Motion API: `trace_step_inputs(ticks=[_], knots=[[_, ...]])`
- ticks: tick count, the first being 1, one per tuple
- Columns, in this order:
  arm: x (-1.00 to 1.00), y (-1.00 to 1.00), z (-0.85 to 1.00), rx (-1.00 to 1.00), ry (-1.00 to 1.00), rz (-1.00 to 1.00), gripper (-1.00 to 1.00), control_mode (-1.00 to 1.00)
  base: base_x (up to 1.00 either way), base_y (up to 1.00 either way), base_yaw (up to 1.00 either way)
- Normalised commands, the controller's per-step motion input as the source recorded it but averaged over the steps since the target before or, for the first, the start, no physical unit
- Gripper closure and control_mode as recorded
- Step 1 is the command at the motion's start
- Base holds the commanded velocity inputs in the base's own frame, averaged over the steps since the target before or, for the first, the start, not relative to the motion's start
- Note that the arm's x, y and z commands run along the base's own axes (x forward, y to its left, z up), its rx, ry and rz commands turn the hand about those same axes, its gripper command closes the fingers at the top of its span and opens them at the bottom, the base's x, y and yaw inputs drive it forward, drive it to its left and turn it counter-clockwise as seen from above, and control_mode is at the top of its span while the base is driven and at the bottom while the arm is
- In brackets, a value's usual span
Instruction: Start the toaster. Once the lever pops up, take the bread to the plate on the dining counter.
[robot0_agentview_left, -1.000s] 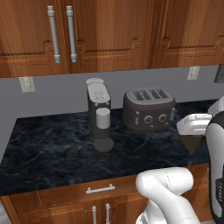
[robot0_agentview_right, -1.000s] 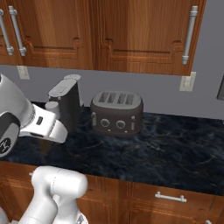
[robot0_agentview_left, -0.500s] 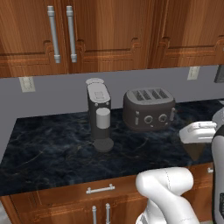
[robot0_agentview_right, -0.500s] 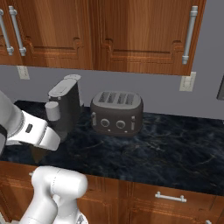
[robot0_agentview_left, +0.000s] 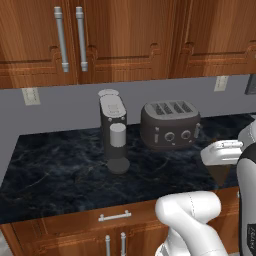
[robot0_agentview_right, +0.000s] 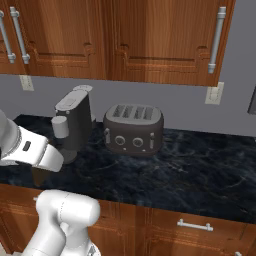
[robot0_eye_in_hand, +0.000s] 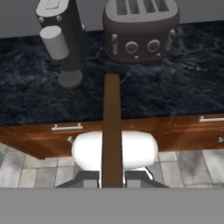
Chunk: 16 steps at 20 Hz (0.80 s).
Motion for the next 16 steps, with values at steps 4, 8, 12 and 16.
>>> trace_step_inputs(ticks=[4,8,12,16], knots=[[0.00,0.01,0.00,0.00,0.01,0.00,1.00,1.00,-0.06,0.00,0.00],[0.00,0.00,0.00,0.00,0.00,0.00,1.00,1.00,-0.60,0.00,0.02],[0.00,0.00,0.00,0.00,0.00,0.00,1.00,1.00,-1.00,0.00,0.15],[0.00,0.00,0.00,0.00,0.00,0.00,1.00,1.00,-1.00,0.00,0.29]])
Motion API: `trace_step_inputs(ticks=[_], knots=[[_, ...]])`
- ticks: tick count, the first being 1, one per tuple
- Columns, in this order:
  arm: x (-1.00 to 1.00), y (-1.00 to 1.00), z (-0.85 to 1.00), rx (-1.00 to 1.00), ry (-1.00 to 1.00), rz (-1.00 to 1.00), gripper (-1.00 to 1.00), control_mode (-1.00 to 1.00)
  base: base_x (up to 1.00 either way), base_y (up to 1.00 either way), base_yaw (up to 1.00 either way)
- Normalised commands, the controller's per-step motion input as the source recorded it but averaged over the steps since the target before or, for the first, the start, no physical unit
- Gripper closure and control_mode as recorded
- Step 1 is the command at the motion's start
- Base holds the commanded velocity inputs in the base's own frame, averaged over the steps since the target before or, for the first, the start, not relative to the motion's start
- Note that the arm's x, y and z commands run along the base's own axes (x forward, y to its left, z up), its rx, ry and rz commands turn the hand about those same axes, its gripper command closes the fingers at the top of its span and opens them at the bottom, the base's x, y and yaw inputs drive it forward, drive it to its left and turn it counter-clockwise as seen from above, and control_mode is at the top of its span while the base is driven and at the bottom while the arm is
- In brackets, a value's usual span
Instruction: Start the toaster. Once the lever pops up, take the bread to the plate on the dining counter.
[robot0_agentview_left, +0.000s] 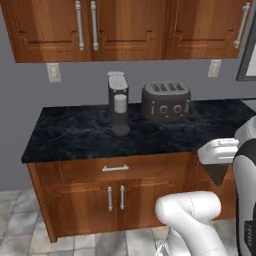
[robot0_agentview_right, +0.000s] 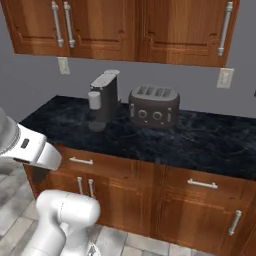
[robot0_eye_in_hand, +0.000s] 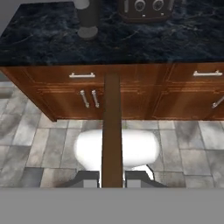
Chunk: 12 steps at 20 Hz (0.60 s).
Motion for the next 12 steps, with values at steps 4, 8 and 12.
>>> trace_step_inputs(ticks=[4,8,12], knots=[[0.00,0.00,0.00,0.00,0.00,0.00,1.00,1.00,-0.95,0.00,0.56],[0.00,0.00,0.00,0.00,0.00,0.00,1.00,1.00,-0.20,-0.15,0.67],[0.00,0.00,0.00,0.00,0.00,0.00,1.00,1.00,0.00,-0.23,0.89]])
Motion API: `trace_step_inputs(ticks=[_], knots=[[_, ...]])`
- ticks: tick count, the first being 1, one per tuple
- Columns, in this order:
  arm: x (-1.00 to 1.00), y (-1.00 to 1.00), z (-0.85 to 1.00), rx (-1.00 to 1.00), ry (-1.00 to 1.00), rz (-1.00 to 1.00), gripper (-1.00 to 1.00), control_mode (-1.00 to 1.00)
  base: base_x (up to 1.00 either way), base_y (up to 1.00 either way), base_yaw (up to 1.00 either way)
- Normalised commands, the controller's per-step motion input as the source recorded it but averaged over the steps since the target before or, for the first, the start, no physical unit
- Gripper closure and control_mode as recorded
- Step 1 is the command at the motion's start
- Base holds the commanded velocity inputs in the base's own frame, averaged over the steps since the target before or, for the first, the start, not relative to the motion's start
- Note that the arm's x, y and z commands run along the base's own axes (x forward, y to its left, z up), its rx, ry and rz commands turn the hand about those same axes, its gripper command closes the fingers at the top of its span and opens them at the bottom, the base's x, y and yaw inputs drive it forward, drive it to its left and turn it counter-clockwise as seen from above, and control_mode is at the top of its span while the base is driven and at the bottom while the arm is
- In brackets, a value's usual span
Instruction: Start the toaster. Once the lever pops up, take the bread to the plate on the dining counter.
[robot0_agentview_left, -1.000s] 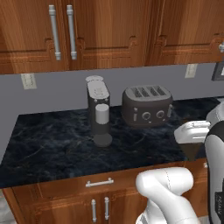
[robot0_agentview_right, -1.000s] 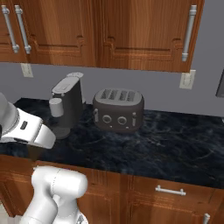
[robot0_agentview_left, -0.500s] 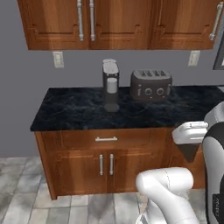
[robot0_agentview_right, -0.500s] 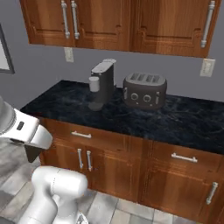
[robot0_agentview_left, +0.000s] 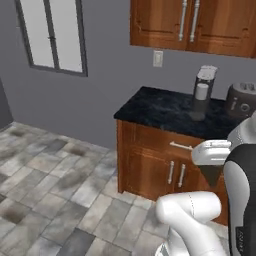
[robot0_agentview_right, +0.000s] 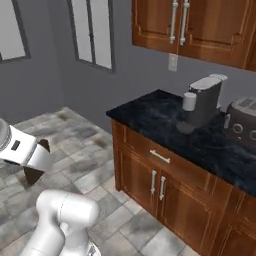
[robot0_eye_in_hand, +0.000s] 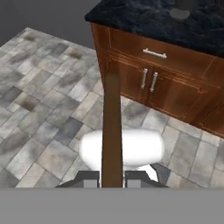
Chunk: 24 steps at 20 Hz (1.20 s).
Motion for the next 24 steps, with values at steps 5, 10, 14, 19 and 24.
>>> trace_step_inputs(ticks=[5,10,14,19,24], knots=[[0.00,0.00,0.00,0.00,0.00,0.00,1.00,1.00,0.00,0.00,1.00],[0.00,0.00,0.00,0.00,0.00,0.00,1.00,1.00,0.00,0.00,1.00],[0.00,0.00,0.00,0.00,0.00,0.00,1.00,1.00,0.00,0.00,1.00],[0.00,0.00,0.00,0.00,0.00,0.00,1.00,1.00,0.07,0.00,0.99],[0.00,0.00,0.00,0.00,0.00,0.00,1.00,1.00,0.26,-0.10,0.93]])
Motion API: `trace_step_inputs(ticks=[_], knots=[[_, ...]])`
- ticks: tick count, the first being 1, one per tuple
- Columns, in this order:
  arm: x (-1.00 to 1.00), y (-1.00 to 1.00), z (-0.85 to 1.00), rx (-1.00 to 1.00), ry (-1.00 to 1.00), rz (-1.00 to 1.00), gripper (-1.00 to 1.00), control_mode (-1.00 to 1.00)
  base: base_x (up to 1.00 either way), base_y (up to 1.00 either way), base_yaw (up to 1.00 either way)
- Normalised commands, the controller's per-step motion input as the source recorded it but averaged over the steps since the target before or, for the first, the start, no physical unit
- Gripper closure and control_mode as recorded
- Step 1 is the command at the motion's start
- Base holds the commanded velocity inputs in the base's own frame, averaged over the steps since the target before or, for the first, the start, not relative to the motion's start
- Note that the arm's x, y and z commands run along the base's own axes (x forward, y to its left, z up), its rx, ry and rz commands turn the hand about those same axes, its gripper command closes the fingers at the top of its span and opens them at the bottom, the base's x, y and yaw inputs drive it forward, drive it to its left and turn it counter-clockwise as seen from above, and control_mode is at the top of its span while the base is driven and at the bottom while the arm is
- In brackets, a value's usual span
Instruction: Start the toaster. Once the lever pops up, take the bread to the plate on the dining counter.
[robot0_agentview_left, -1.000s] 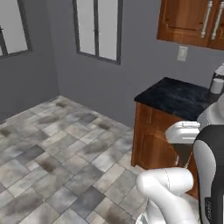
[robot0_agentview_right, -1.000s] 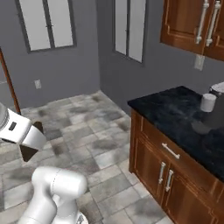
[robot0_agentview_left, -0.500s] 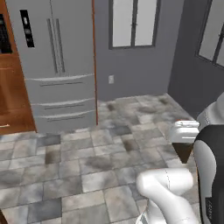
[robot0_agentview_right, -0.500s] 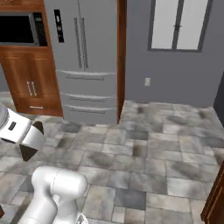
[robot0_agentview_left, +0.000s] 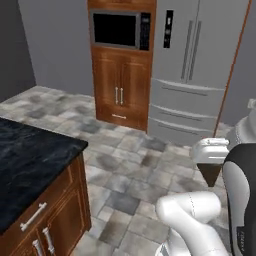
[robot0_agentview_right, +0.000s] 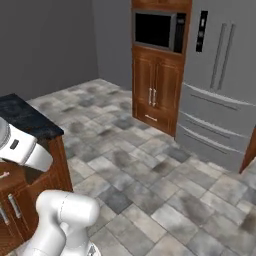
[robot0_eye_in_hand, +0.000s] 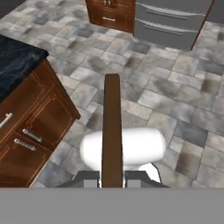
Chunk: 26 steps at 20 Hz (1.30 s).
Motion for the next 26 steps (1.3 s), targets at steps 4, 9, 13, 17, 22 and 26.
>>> trace_step_inputs(ticks=[4,9,13,17,22,26], knots=[[0.00,0.00,0.00,0.00,0.00,0.00,1.00,1.00,0.34,-0.09,0.92],[0.00,0.00,0.00,0.00,0.00,0.00,1.00,1.00,0.35,-0.12,0.91],[0.00,0.00,0.00,0.00,0.00,0.00,1.00,1.00,0.32,-0.46,0.77],[0.00,0.00,0.00,0.00,0.00,0.00,1.00,1.00,0.28,-0.93,0.53],[0.00,0.00,0.00,0.00,0.00,0.00,1.00,1.00,0.16,-1.00,0.34],[0.00,0.00,0.00,0.00,0.00,0.00,1.00,1.00,0.18,-1.00,0.24]])
